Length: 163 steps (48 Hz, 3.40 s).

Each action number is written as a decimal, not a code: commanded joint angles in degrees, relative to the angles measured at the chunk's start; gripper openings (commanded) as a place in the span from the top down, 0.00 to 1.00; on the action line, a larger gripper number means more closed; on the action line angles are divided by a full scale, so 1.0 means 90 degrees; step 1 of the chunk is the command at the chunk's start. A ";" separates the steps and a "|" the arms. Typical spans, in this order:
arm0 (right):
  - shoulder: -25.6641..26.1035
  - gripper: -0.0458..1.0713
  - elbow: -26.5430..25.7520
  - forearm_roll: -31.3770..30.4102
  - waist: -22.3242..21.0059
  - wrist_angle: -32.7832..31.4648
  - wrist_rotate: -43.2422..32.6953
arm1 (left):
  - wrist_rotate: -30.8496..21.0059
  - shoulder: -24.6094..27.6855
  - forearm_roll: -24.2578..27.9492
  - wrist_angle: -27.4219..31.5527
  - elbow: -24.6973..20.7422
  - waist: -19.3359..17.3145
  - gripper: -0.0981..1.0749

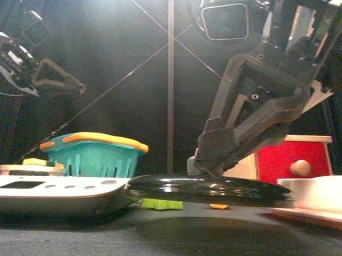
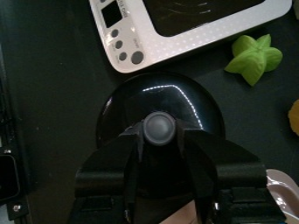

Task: Place pot lid on pan

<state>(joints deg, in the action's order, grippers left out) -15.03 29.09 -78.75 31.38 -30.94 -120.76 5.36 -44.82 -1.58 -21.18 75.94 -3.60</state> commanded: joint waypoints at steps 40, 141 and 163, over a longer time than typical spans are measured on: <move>0.1953 0.38 0.0752 0.1006 0.0010 -0.1172 0.0000 | 0.0000 0.0020 -0.0068 -0.0029 -0.0068 -0.0010 0.65; 0.1426 0.38 0.0830 0.2715 0.1816 -0.2754 -0.0020 | -0.0010 0.0020 -0.0137 -0.0029 -0.0049 -0.0049 0.65; 0.1328 0.38 0.0850 0.2842 0.1816 -0.2627 -0.0020 | -0.0010 0.0020 -0.0137 -0.0029 -0.0049 -0.0049 0.65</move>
<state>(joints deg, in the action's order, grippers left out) -4.13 37.09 -53.26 47.64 -54.84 -120.76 5.36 -44.82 -2.72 -21.09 76.20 -3.96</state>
